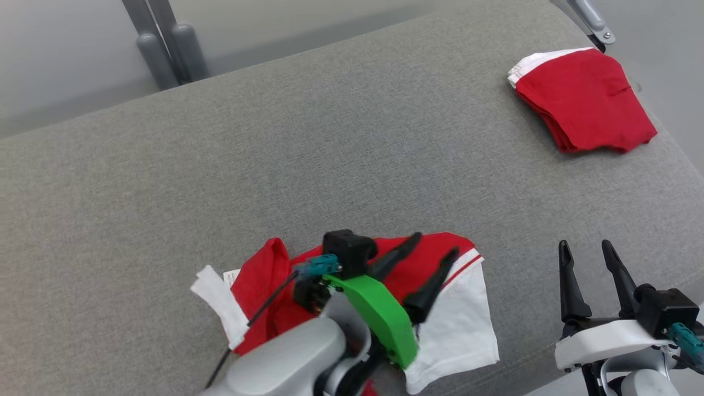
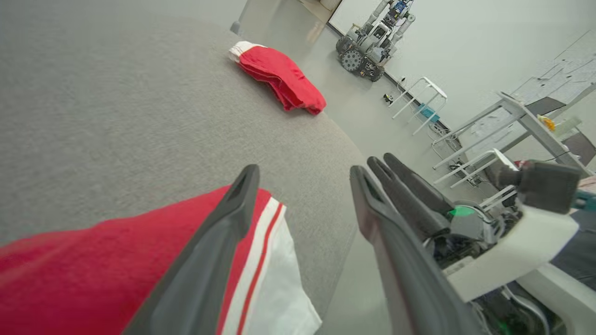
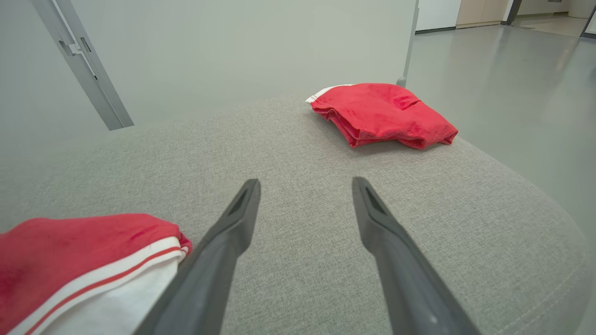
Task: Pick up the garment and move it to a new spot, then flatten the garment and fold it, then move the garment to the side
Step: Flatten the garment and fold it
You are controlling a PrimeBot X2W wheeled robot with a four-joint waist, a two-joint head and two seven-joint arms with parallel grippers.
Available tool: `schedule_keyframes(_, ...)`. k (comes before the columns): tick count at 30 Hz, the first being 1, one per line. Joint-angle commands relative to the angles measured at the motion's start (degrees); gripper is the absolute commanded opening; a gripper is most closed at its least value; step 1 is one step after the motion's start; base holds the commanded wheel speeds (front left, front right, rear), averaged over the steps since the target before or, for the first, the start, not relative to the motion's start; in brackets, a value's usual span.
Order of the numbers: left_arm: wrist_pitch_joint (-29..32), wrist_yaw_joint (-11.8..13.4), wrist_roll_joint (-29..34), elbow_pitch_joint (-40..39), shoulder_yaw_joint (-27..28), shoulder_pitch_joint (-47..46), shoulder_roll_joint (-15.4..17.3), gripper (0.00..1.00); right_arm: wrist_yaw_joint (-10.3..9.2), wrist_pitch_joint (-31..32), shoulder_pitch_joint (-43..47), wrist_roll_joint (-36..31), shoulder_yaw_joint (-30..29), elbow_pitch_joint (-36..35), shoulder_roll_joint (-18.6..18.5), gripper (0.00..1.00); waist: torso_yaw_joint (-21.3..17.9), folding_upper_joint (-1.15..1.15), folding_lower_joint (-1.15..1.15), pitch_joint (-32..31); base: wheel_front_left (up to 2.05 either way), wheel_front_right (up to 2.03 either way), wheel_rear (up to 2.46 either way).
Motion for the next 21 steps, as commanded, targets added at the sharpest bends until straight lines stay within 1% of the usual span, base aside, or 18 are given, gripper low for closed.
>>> schedule_keyframes(1, 0.81, 1.58, 2.14, 1.41, -0.27, -2.27, 2.36, 1.0, 0.0, -0.17, 0.44, -0.07, 0.08, -0.21, -0.03, 1.0, 1.41, 0.0, 0.0, -0.48, 0.0, 0.0, 0.0)
schedule_keyframes(3, 3.01, 3.4, 5.34, 4.26, -1.89, -4.79, 4.92, 1.0, 0.0, -0.17, 0.1, -0.27, 0.52, -0.21, -0.02, 1.0, 2.13, 0.0, 0.0, -0.58, 0.0, 0.0, 0.0)
schedule_keyframes(4, 4.27, 3.72, 5.7, 5.5, -2.39, -5.45, 5.49, 1.0, 0.0, -0.17, -0.11, -0.35, 0.76, -0.23, -0.01, 1.0, 2.43, 0.0, 0.0, -0.57, 0.0, 0.0, 0.0)
schedule_keyframes(5, 6.08, 3.46, 6.06, 7.06, -3.01, -6.09, 6.06, 1.0, 0.0, -0.17, -0.42, -0.4, 1.03, -0.22, -0.02, 1.0, 2.66, 0.0, 0.0, -0.56, 0.0, 0.0, 0.0)
schedule_keyframes(8, 10.13, 1.76, 6.51, 10.66, -3.69, -8.8, 6.97, 1.0, 0.0, -0.17, -1.09, -0.48, 1.66, -0.01, -0.06, 1.0, 2.96, 0.0, 0.0, -0.49, 0.0, 0.0, 0.0)
schedule_keyframes(12, 16.53, -2.08, 7.0, 16.05, -5.07, -10.29, 7.02, 1.0, 0.0, -0.17, -1.15, -0.51, 2.23, 0.12, -0.21, 1.0, 2.96, 0.0, 0.0, -0.33, 0.0, 0.0, 0.0)
schedule_keyframes(13, 17.35, -2.62, 7.57, 17.23, -5.19, -10.77, 7.0, 1.0, 0.0, -0.17, -1.01, -0.52, 2.35, 0.04, -0.24, 1.0, 2.87, 0.0, 0.0, -0.25, 0.0, 0.0, 0.0)
schedule_keyframes(16, 20.82, -5.11, 8.8, 21.02, -5.89, -10.58, 6.22, 1.0, 0.0, -0.17, -0.45, -0.36, 2.32, 0.09, -0.41, 1.0, 2.57, 0.0, 0.0, 0.14, 0.0, 0.0, 0.0)
schedule_keyframes(19, 23.14, -6.86, 10.07, 23.68, -6.15, -9.26, 5.21, 1.0, 0.0, -0.17, -0.17, -0.24, 2.3, 0.05, -0.35, 1.0, 2.19, 0.0, 0.0, 0.62, 0.0, 0.0, 0.0)
schedule_keyframes(20, 23.47, -6.95, 10.47, 24.57, -6.29, -8.73, 4.81, 0.44, 0.0, -0.17, -0.11, -0.16, 2.15, -0.03, -0.34, 1.0, 2.11, 0.0, 0.0, 0.84, 0.0, 0.0, 0.0)
schedule_keyframes(21, 23.33, -7.15, 10.83, 25.01, -6.3, -8.51, 4.46, 0.0, 0.0, -0.17, -0.12, -0.1, 2.08, -0.13, -0.32, 1.0, 2.08, 0.0, 0.0, 1.08, 0.0, 0.0, 0.0)
